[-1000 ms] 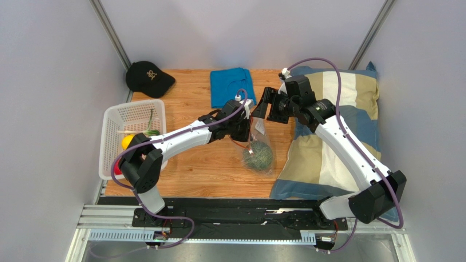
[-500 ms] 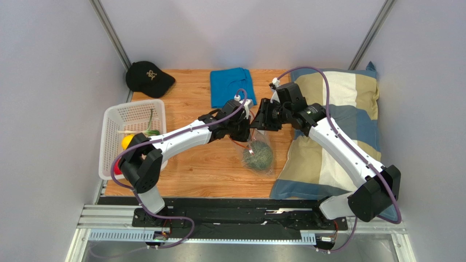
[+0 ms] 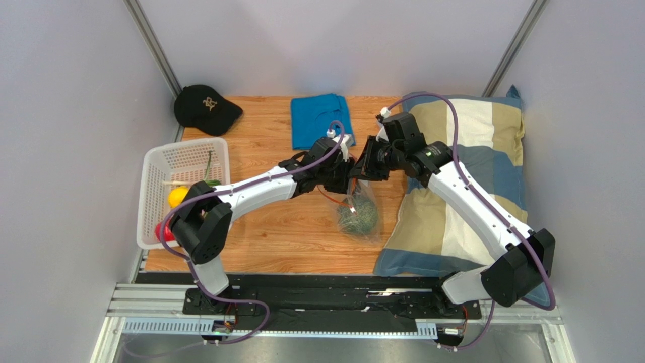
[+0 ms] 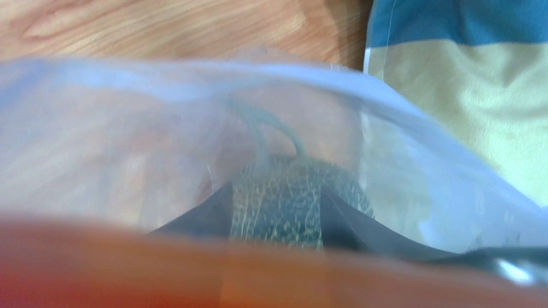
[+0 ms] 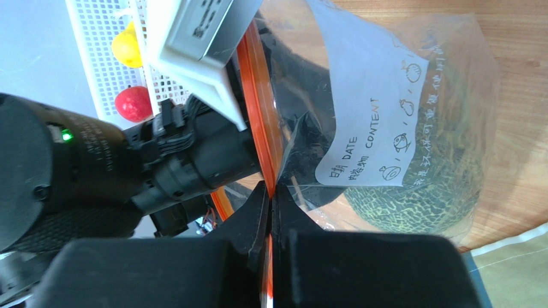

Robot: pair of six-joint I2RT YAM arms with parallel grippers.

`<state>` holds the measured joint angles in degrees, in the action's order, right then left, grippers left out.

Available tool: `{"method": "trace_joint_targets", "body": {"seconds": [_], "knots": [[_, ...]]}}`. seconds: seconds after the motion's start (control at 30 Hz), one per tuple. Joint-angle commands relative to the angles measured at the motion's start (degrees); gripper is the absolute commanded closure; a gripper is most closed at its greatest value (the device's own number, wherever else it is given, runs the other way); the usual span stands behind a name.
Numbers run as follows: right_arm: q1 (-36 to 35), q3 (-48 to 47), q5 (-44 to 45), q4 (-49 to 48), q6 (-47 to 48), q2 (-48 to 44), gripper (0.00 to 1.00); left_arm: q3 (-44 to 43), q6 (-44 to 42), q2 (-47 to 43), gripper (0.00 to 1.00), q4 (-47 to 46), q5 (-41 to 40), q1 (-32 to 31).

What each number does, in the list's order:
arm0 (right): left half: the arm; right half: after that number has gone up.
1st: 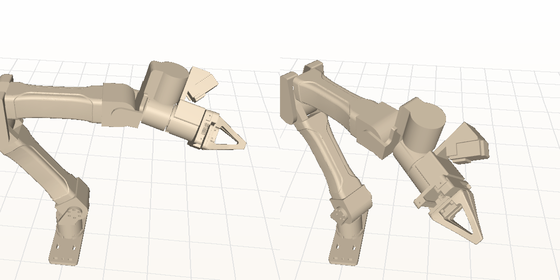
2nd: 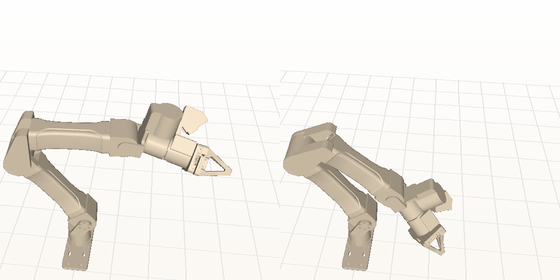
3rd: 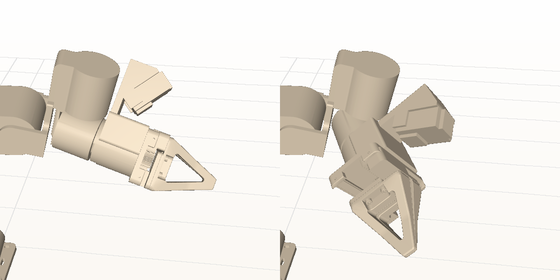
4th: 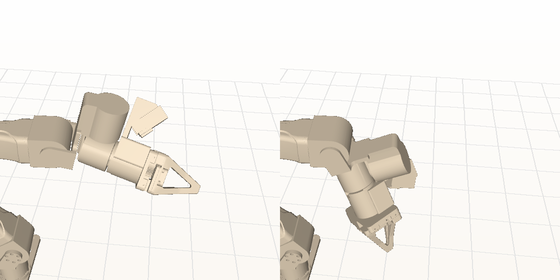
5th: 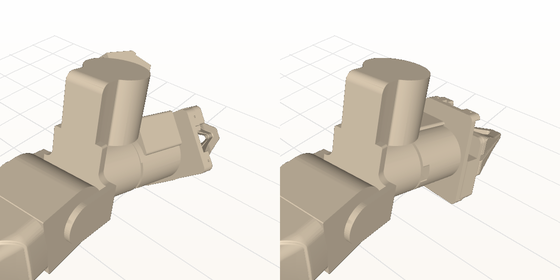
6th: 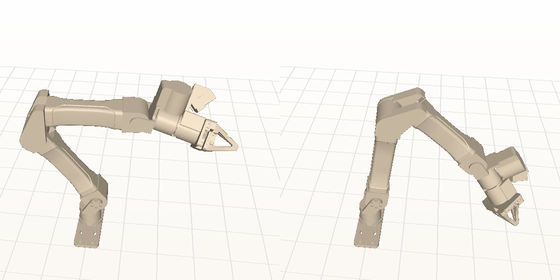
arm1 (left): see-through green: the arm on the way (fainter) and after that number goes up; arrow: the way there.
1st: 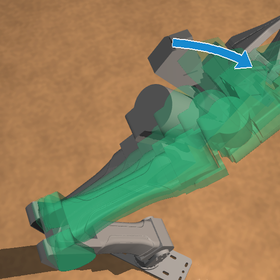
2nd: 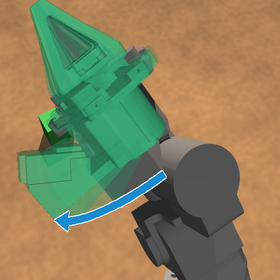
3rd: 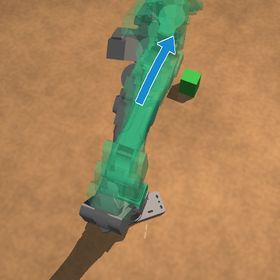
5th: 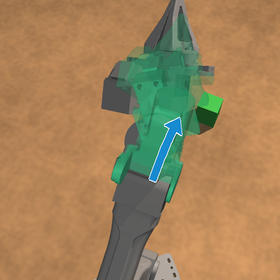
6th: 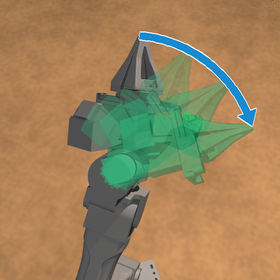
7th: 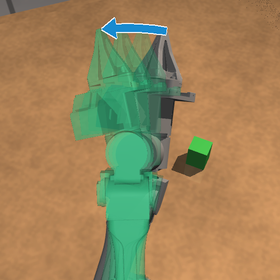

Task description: Open the zip-top bag and remove the fake food

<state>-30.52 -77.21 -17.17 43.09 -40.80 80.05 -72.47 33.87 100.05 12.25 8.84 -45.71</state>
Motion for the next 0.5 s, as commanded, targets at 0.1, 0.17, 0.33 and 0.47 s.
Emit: {"method": "trace_joint_targets", "body": {"seconds": [0.1, 0.17, 0.33, 0.47], "knots": [[-0.1, -2.1, -3.4, -1.5, -5.3, -1.6, 1.0, 0.3, 1.0, 2.9, 0.45, -10.8, -2.8, -0.3], [-0.1, -2.1, -3.8, -1.7, -5.9, -1.4, 1.0, -0.5, 1.5, 3.9, 0.43, -10.7, -5.1, -0.4], [-0.1, -2.5, -4.5, -0.9, -6.1, -1.2, 1.0, -1.7, 2.2, 5.9, 0.4, -11.6, -13.5, -1.5], [-0.1, -2.9, -4.2, 0.6, -6.0, -1.3, 1.0, -1.0, 3.5, 6.7, 0.4, -15.4, -18.1, -1.9]]}}
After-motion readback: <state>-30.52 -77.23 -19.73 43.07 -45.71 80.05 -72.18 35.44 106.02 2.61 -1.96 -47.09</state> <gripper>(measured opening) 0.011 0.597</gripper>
